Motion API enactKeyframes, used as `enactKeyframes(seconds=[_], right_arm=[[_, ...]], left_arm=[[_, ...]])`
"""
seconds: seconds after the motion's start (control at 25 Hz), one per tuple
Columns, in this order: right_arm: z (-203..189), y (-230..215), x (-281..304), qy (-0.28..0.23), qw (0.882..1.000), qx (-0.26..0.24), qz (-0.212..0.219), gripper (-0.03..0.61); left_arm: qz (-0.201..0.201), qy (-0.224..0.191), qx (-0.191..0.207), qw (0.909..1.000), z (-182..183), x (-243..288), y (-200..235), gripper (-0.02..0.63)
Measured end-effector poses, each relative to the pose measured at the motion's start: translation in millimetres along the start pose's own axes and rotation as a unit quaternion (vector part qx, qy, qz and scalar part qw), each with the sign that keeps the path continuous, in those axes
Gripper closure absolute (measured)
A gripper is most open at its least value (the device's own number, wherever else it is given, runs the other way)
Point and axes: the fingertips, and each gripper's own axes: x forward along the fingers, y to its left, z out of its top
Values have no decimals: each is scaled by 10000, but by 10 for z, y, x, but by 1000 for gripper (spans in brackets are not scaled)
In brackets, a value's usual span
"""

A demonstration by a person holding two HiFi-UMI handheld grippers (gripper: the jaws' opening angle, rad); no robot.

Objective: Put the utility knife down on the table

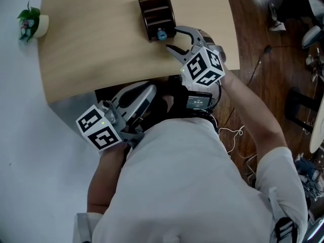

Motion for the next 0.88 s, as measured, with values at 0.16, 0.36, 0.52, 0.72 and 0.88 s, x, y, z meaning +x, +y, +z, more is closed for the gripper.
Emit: enactKeyframes(seconds=[0.16,0.36,0.52,0.72,0.88], right_arm=[[69,-31,-174,-66,9997,145,-193,359],[231,-35,-505,-218,9976,416,-511,359],[417,27,-772,-460,9919,1030,-589,359],[577,198,-1065,-839,9672,2365,-381,359],[683,301,-1418,-1258,9289,3464,-357,362]], left_arm=[[-11,-7,54,10000,14,-52,-2,611],[-94,40,135,9999,5,-97,-34,611],[-161,30,233,9996,43,-136,-72,611],[-225,-9,350,9991,64,-222,-145,611],[-281,-32,472,9985,24,-330,-282,611]])
